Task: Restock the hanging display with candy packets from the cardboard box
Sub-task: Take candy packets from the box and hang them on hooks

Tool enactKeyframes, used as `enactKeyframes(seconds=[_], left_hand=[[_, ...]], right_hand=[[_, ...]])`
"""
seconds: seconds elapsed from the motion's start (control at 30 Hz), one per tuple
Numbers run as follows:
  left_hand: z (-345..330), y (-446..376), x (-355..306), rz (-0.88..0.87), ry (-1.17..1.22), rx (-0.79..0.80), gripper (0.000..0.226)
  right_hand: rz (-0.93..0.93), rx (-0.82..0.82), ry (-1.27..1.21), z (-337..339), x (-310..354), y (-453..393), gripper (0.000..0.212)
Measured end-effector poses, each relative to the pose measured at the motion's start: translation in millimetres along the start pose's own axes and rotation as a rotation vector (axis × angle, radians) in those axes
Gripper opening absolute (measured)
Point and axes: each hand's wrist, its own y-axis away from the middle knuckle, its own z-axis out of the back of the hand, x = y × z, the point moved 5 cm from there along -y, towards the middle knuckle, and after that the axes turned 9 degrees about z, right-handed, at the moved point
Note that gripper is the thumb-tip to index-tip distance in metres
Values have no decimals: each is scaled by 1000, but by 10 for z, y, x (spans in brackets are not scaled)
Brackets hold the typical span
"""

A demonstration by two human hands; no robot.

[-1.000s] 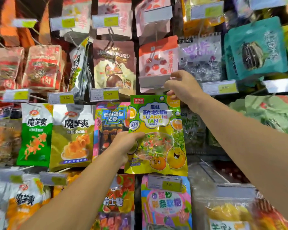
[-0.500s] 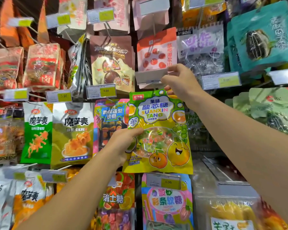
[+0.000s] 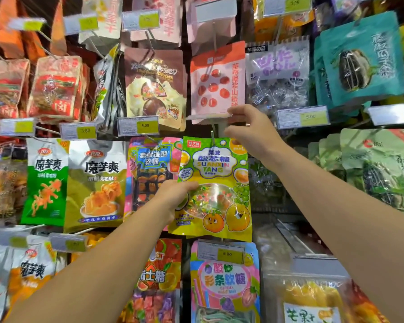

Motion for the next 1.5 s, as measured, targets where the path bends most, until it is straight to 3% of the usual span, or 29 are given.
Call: enactKeyframes(seconds=[0.1, 0.2, 0.23, 0.37, 0.53, 0.7, 0.77, 1.03, 1.17, 1.37, 1.5], left_hand=[[-88, -59, 78, 24, 26, -20, 59], [-182, -26, 133, 20, 10, -29, 21], [-203, -8, 160, 11, 10, -36, 19], [-159, -92, 243, 28, -66, -140, 50], [-42, -133, 239, -87, -445, -274, 47], [-43, -188, 390, -127, -783, -203, 68], [-74, -229, 441, -140, -858, -226, 66], [-257, -414, 546, -113, -795, -267, 52], [-220, -433, 569, -122, -764, -269, 45], [-105, -196, 520, -175, -652, -161, 62], [2, 23, 410, -239, -633, -85, 69]], right_hand=[[-14, -12, 47, 51, -197, 198, 68], [-168, 2, 272, 79, -553, 475, 78], [-250, 48, 331, 63, -700, 582, 84], [-494, 329, 312, -156, -1098, 957, 97], [-414, 263, 497, -242, -1215, 1094, 73], [-357, 170, 589, -281, -1268, 1154, 73], [-350, 153, 611, -289, -1298, 1151, 72], [-364, 109, 637, -354, -1428, 1128, 75], [-385, 94, 635, -389, -1441, 1156, 59], [-458, 84, 661, -394, -1246, 1245, 55], [-547, 101, 716, -404, -1044, 1349, 73]])
